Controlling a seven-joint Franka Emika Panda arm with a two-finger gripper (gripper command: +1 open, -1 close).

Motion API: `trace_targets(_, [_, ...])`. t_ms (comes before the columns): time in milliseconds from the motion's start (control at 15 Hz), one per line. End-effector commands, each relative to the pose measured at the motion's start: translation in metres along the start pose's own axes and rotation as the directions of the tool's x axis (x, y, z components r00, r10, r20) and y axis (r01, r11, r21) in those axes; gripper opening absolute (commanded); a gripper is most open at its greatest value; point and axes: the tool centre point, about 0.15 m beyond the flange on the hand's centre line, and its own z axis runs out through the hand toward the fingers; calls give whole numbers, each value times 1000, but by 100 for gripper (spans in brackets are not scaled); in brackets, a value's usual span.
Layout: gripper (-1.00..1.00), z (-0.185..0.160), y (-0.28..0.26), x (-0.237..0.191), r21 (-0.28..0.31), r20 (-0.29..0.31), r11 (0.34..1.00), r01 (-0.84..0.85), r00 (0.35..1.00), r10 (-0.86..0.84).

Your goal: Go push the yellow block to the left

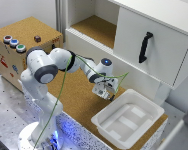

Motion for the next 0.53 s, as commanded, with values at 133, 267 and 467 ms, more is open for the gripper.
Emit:
trace_targets(133, [-100,27,-54,32,93,-1,994,54,999,-54])
trace_targets(267, [-100,26,-69,35,102,9,993,61,998,-62])
trace_targets(467, [-100,21,-88,43,107,24,991,81,996,-84])
